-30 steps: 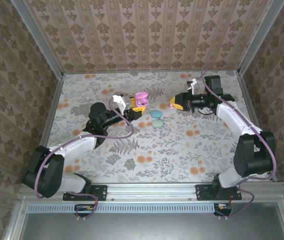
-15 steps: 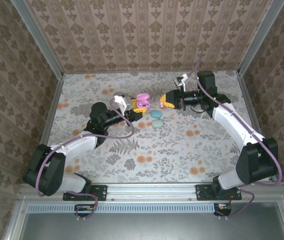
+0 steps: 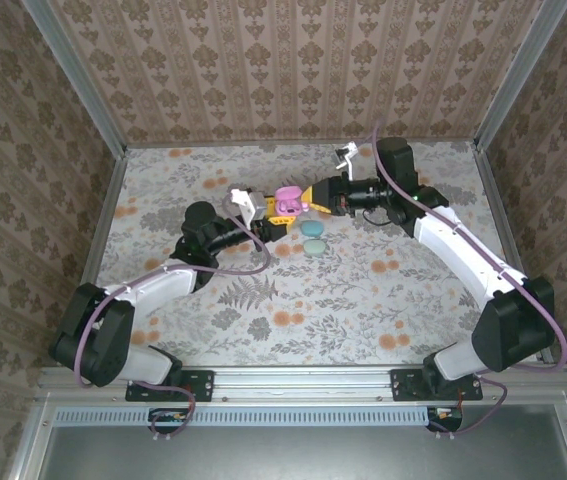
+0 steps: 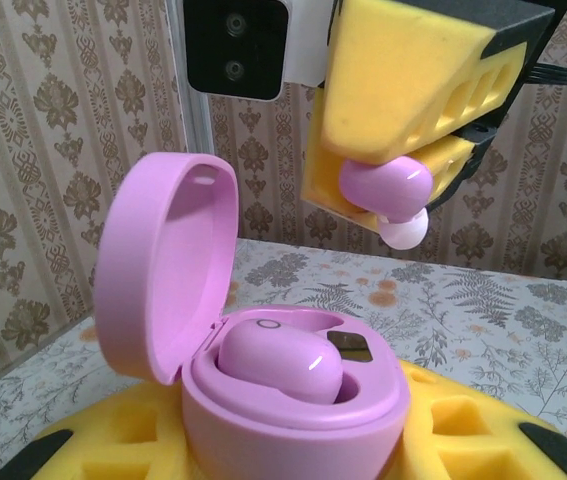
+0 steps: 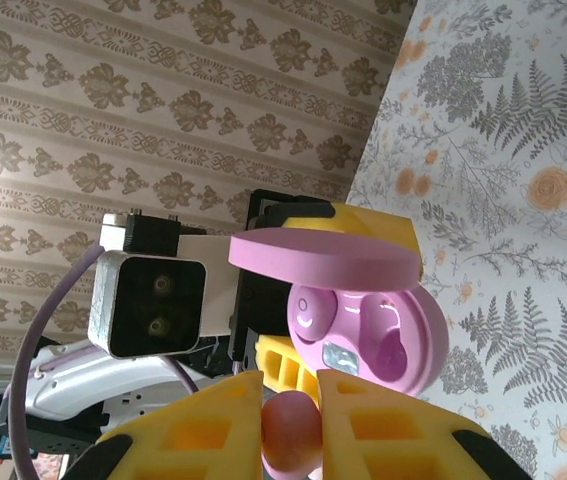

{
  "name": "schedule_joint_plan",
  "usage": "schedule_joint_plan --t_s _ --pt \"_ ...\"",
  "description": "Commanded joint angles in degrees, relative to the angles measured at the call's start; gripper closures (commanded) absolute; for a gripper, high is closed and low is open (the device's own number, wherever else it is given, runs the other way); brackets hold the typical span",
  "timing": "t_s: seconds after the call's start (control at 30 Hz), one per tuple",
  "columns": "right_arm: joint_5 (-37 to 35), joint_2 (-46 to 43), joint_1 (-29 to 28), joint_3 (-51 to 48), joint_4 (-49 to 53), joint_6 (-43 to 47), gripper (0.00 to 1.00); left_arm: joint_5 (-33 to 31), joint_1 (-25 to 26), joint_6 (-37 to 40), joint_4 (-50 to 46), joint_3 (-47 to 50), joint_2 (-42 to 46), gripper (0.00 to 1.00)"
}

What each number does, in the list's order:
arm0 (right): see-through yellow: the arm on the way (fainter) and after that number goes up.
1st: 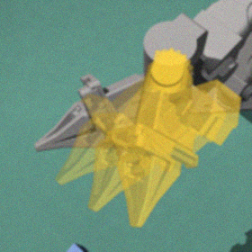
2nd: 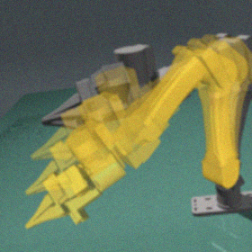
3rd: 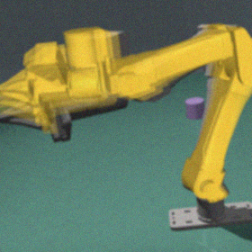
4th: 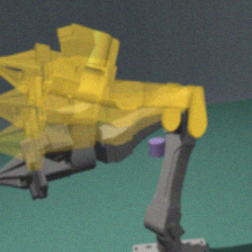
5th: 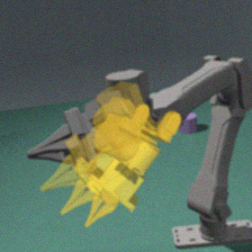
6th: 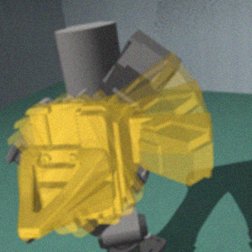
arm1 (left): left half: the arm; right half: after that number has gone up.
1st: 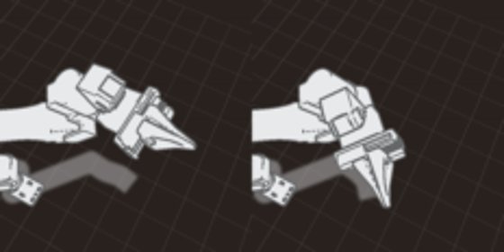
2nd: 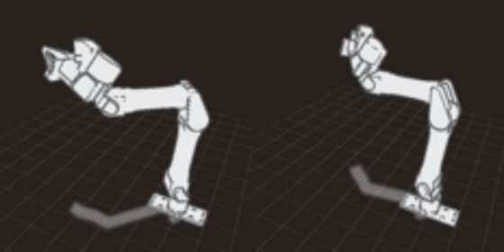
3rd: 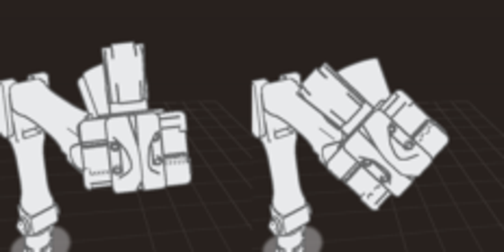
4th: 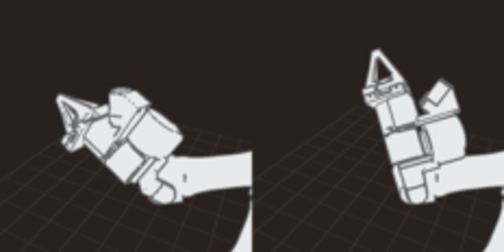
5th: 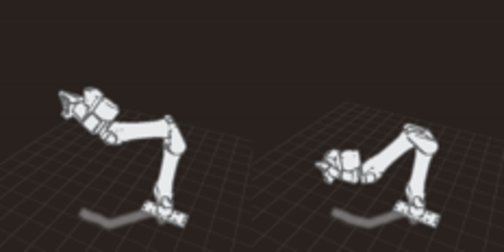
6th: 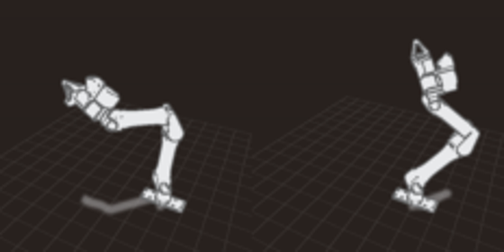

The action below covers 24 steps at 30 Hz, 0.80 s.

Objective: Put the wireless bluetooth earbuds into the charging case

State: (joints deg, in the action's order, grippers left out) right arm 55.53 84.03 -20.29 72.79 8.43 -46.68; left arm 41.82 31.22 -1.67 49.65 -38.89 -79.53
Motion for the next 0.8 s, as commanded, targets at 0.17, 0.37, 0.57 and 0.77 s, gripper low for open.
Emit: schedule_joint_plan --t_s 0.17,0.37,0.57,0.77 --pt "-3.3 1.9 -1.3 2.2 -2.1 1.1 0.80 1.5 0.6 -0.4 3.0 -2.3 -0.3 0.78" --pt "-5.0 2.5 -1.6 2.4 -1.8 1.8 0.81 2.0 0.8 -0.6 3.0 -2.4 -0.2 0.78" --pt "-5.9 2.9 -1.9 2.5 -1.8 1.9 0.81 2.0 0.9 -0.7 3.0 -2.5 -0.3 0.78" --pt "-6.3 3.3 -2.4 2.5 -3.2 1.1 0.81 2.0 0.9 -0.5 3.0 -2.4 -0.4 0.78"
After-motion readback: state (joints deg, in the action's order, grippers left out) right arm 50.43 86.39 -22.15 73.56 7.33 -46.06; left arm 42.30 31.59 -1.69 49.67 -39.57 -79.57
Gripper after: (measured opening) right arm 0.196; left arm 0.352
